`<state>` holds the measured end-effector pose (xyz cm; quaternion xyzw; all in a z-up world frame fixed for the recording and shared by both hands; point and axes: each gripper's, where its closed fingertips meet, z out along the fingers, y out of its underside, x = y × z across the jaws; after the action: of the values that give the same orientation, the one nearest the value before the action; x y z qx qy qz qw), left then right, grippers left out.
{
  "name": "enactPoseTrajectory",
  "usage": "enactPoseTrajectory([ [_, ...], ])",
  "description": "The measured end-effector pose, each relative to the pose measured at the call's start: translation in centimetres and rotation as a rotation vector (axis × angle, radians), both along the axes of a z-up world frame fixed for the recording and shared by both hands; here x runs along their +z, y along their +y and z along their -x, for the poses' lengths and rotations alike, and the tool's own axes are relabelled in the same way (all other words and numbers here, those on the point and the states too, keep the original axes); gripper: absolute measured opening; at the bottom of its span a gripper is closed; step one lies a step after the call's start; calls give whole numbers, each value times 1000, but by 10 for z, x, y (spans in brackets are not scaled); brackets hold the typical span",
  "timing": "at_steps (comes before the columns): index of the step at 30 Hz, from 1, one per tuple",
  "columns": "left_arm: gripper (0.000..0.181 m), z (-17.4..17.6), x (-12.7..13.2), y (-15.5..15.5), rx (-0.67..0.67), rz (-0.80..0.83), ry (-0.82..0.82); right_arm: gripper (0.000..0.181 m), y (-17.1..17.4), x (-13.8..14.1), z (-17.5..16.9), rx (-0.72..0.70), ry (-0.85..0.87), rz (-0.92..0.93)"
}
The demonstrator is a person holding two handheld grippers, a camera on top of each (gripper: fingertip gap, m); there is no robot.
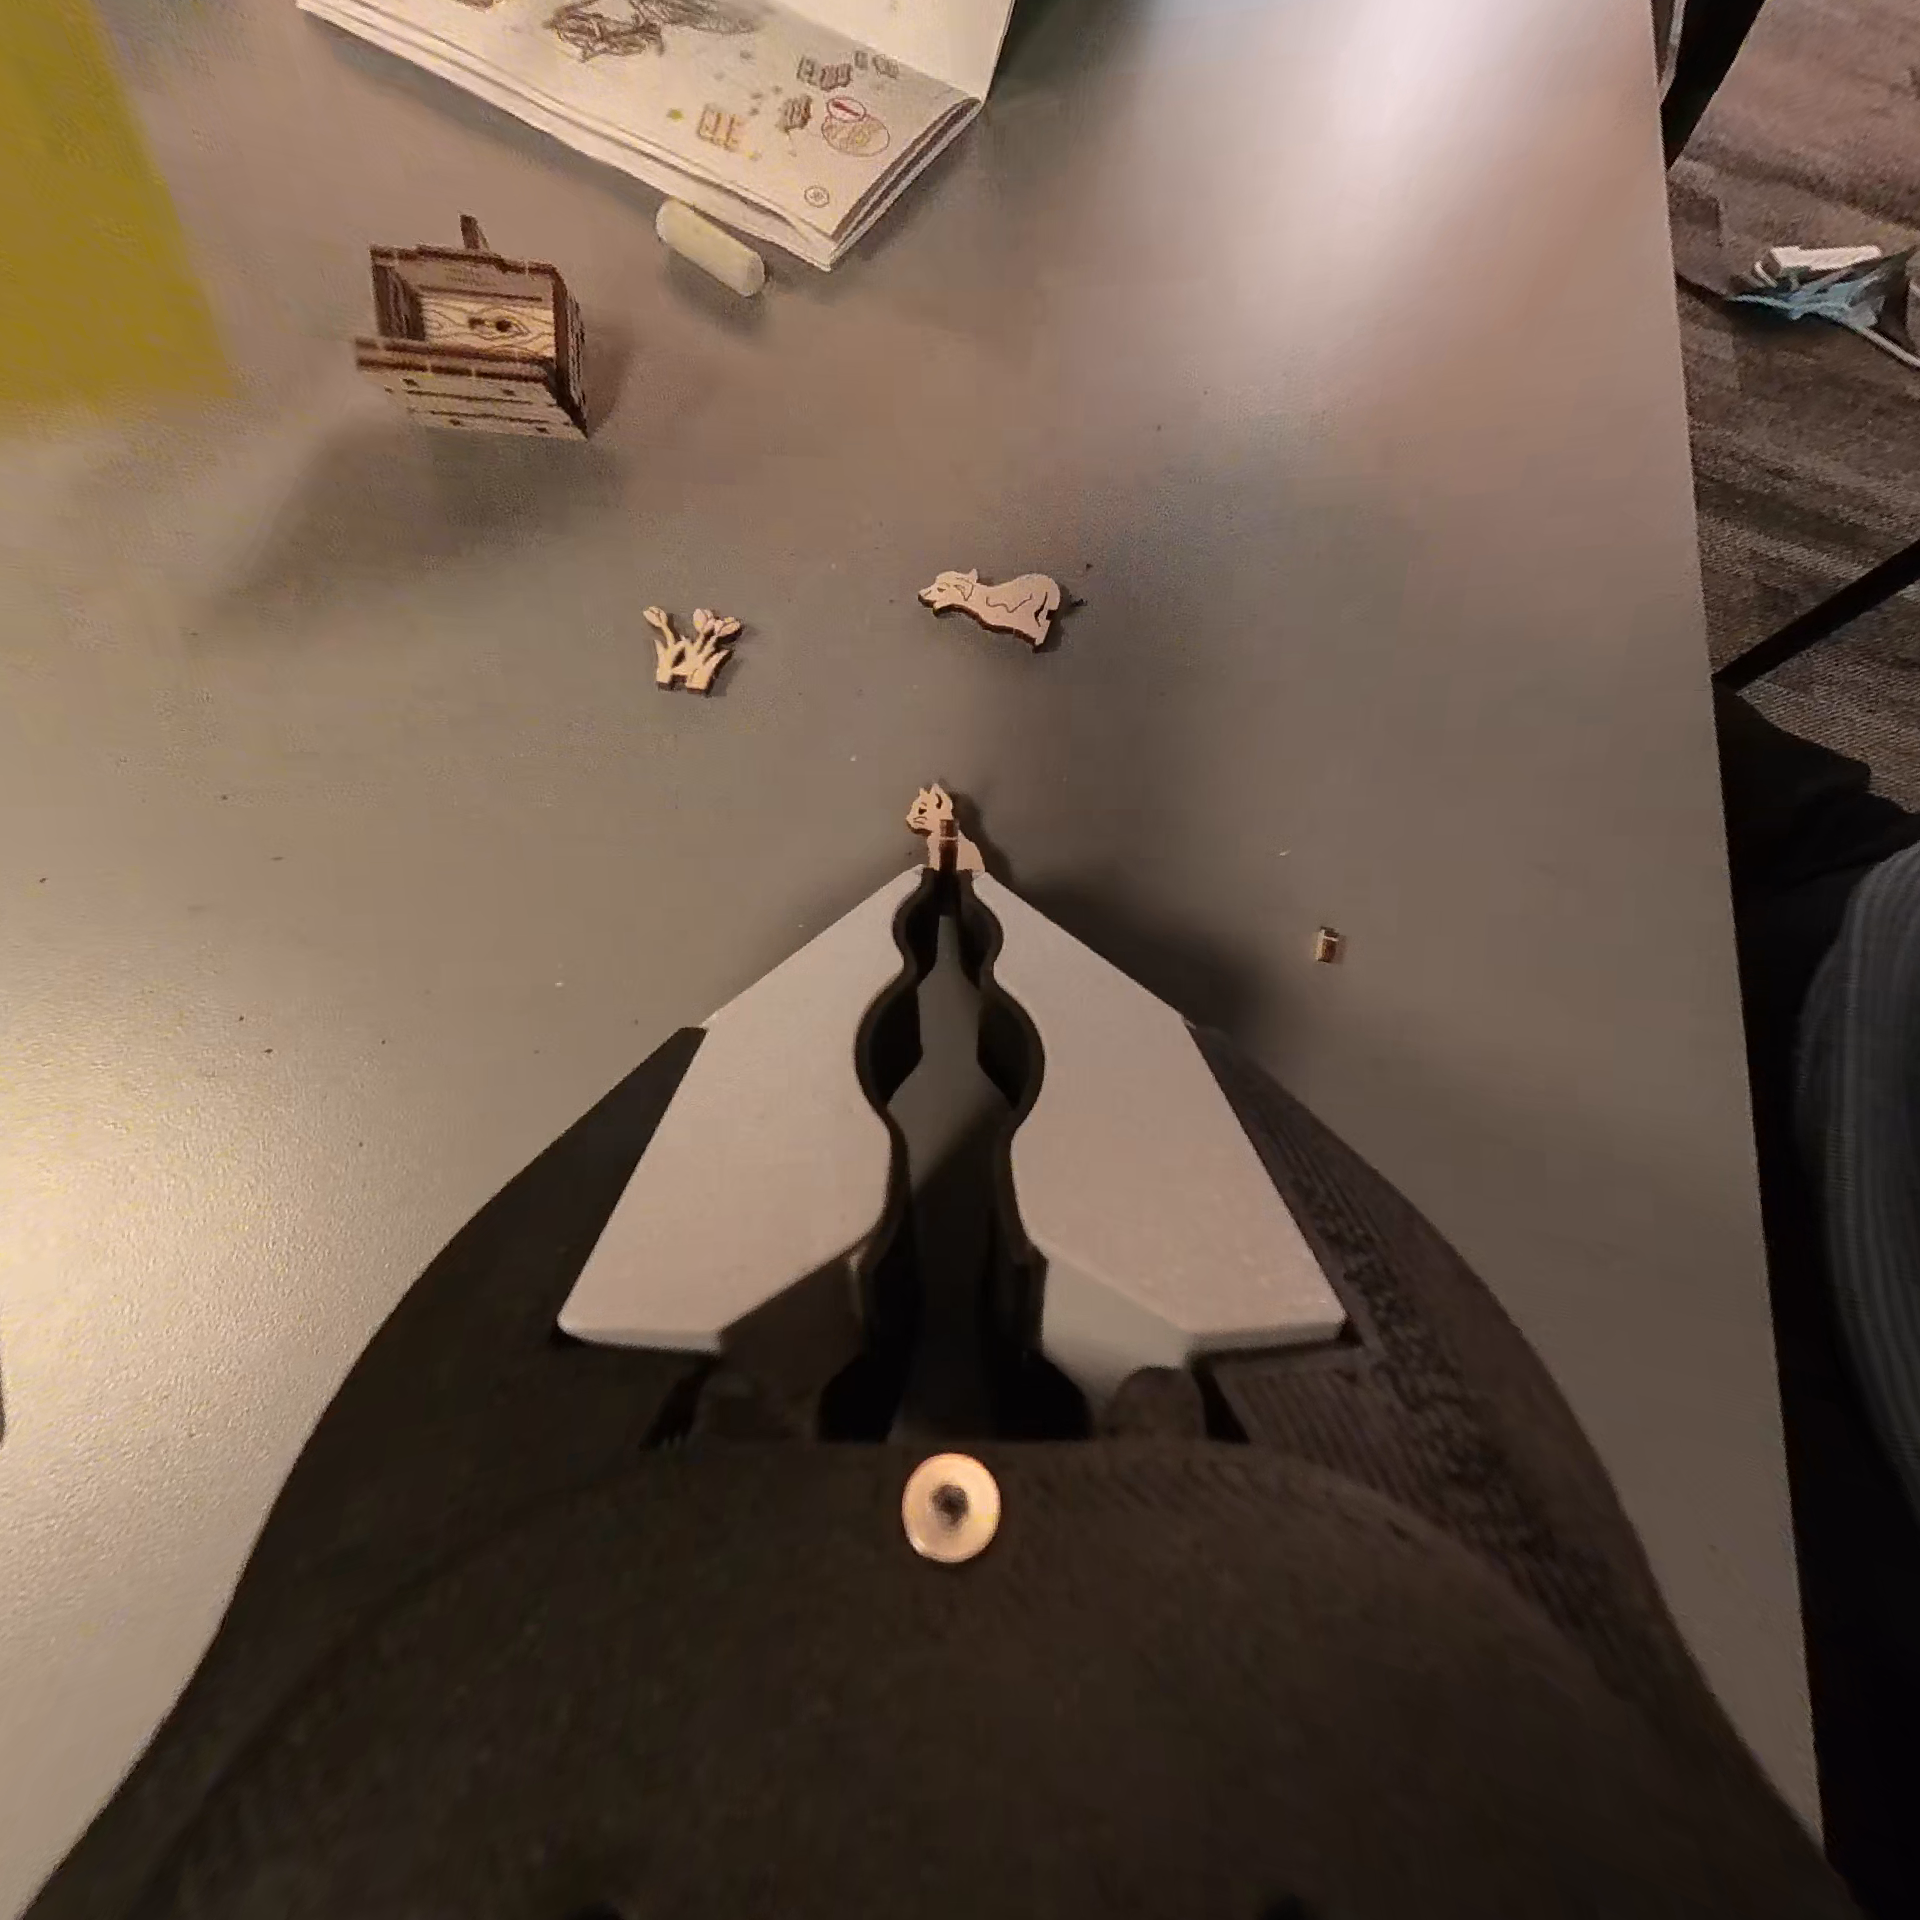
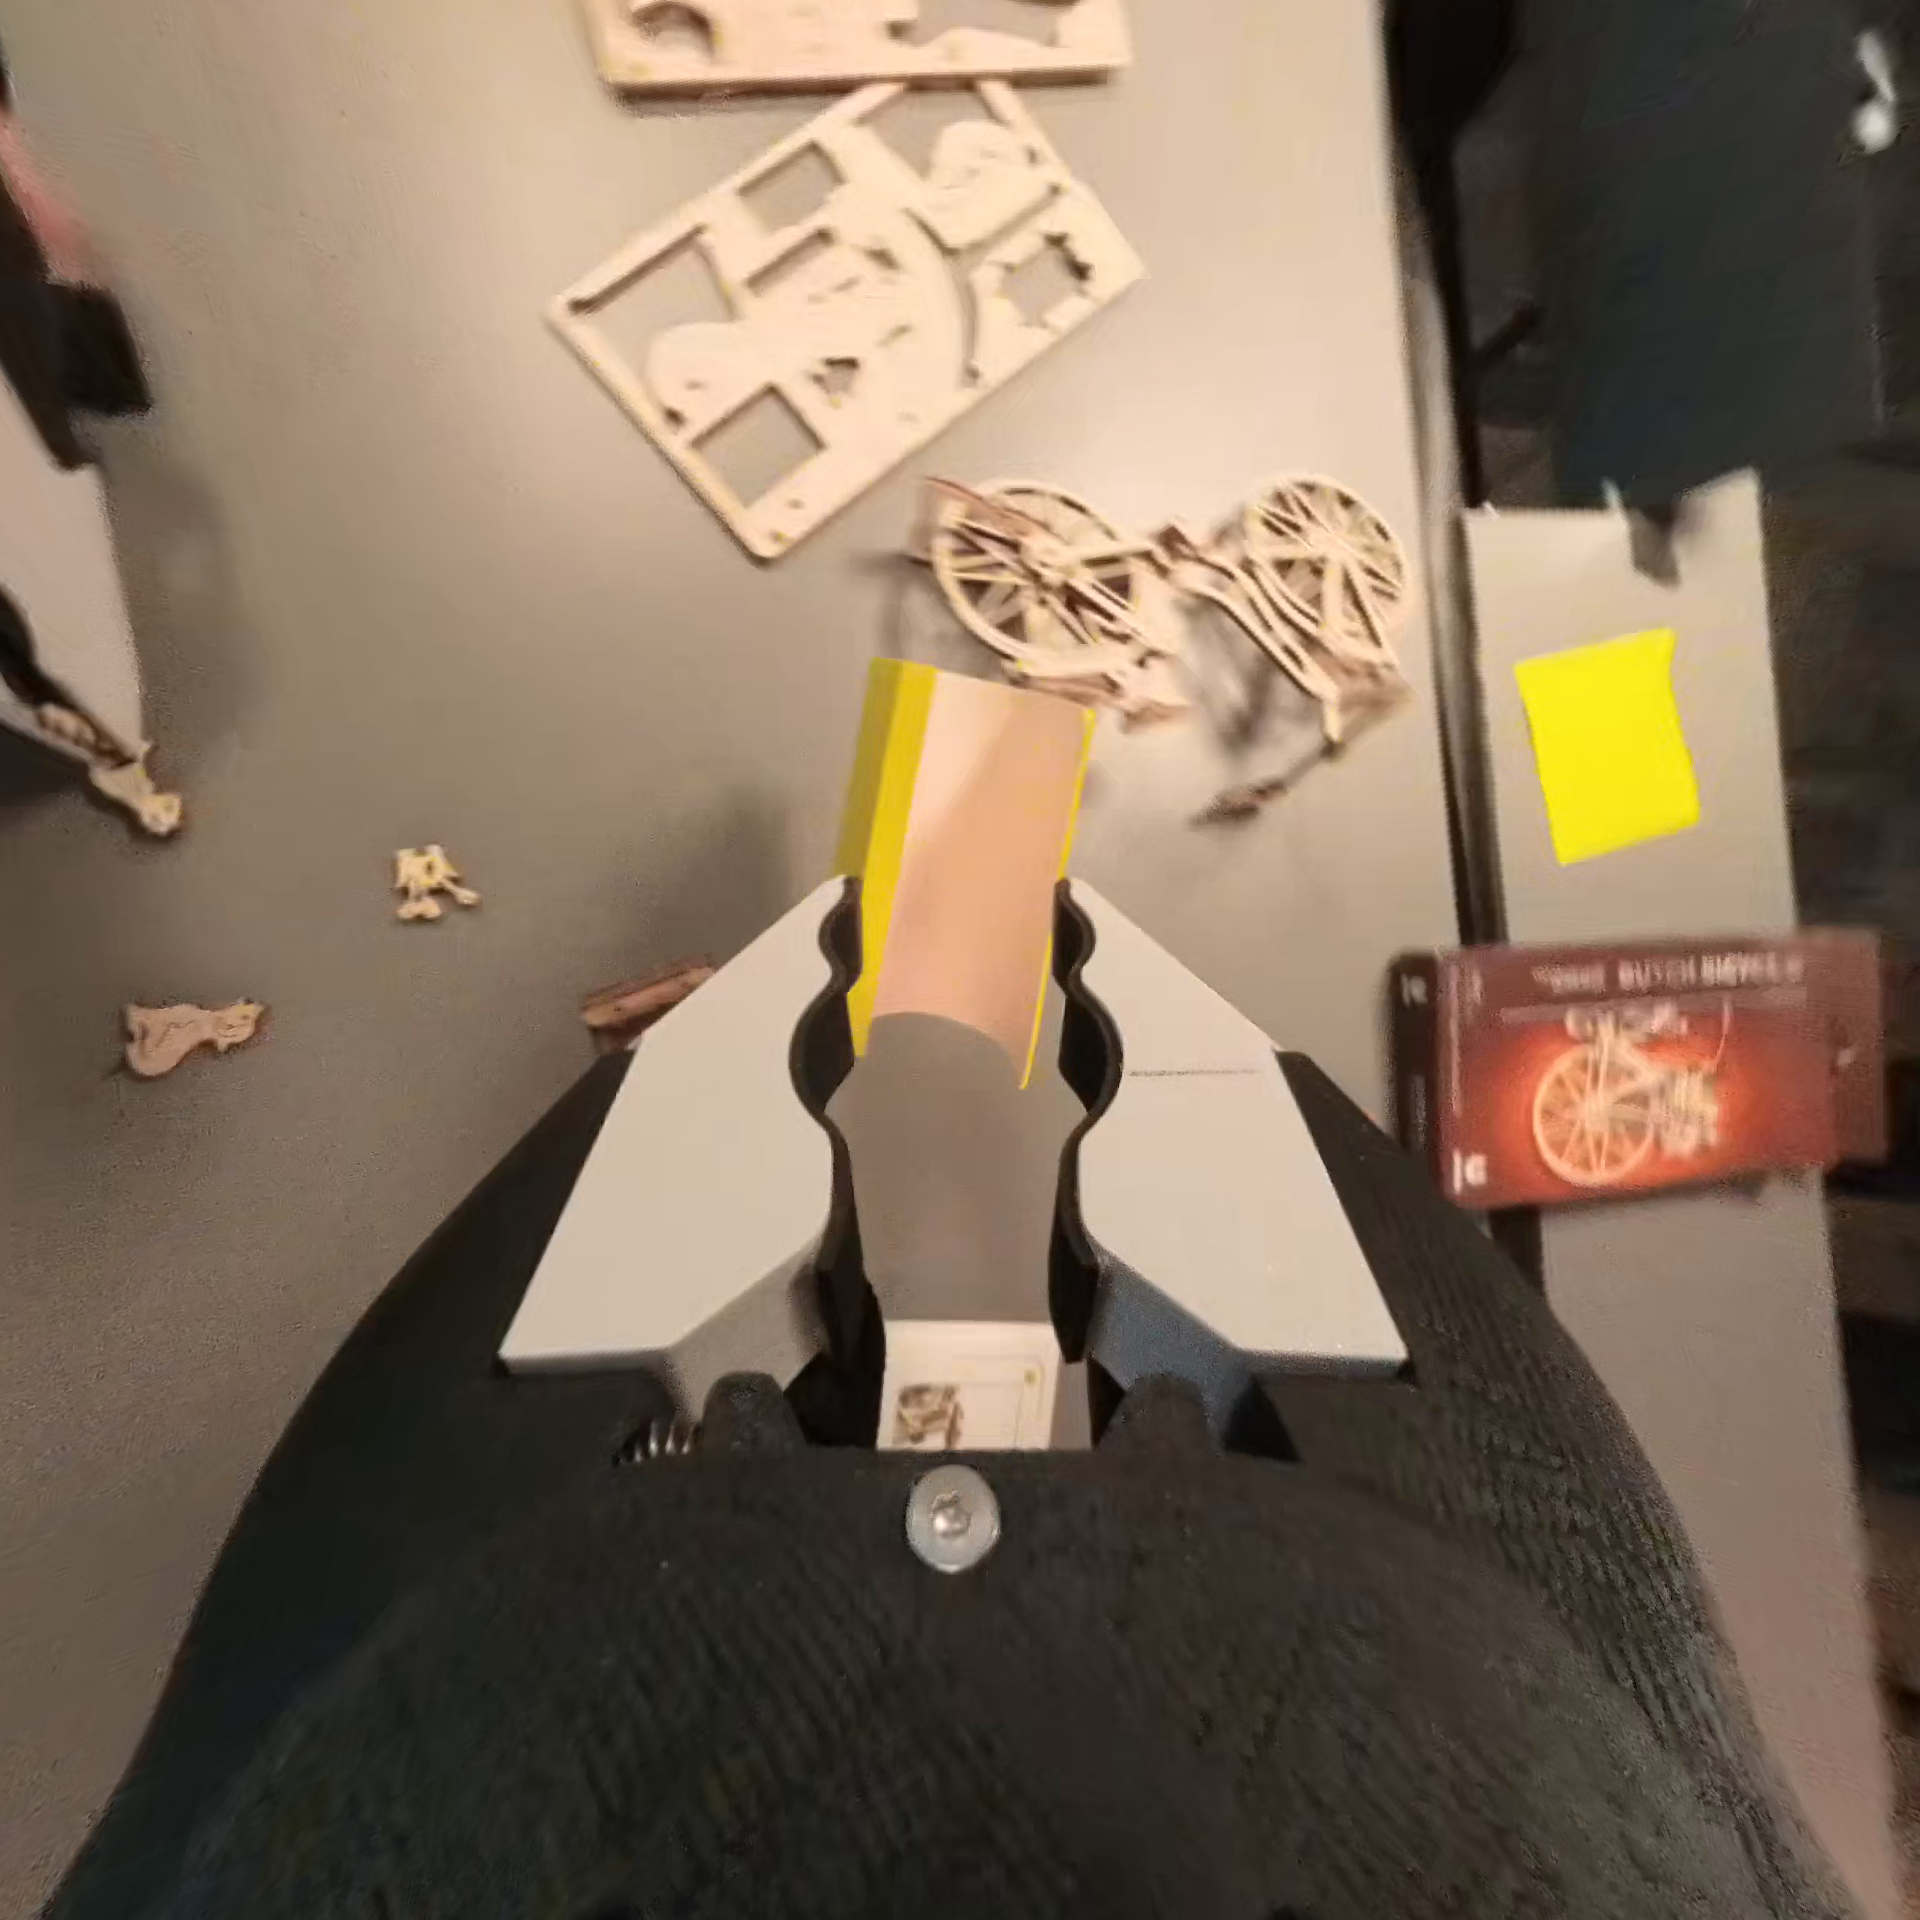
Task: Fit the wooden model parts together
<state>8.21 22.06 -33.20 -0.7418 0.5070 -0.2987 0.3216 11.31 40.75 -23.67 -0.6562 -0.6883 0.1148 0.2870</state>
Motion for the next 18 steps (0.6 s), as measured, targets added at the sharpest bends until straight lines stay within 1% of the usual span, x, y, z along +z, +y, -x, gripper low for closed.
enactPoseTrajectory([
  [2, 1, 0, 0, 0, 0, 2, -1, 33, 28, 5, -20, -89, 25, 42],
  [4, 1, 0, 0, 0, 0, 2, -1, 29, 59, -1, -46, -178, -21, 21],
  [7, 1, 0, 0, 0, 0, 1, 0, 20, 105, -18, -95, -354, -100, -1],
  [9, 1, 0, 0, 0, -1, 2, 0, 19, 122, -34, -121, -454, -140, 20],
  [10, 1, 0, 0, 0, -1, 3, -1, 23, 125, -41, -126, -469, -141, 28],
  [11, 1, 0, 0, 0, -1, 4, -1, 29, 123, -44, -122, -459, -115, 40],
  [12, 1, 0, 0, 0, -3, 5, -1, 36, 118, -45, -111, -433, -66, 53],
  [14, 1, 0, 0, -1, -5, 5, -1, 34, 103, -43, -77, -341, 42, 56],
  [15, 1, 0, 0, -1, -5, 5, -1, 32, 95, -46, -61, -303, 70, 57],
  [16, 1, 0, 0, -1, -5, 5, -1, 26, 87, -53, -48, -274, 73, 83],
  [18, 1, 0, 0, -1, -5, 3, 0, 24, 83, -74, -35, -276, 25, 111],
])
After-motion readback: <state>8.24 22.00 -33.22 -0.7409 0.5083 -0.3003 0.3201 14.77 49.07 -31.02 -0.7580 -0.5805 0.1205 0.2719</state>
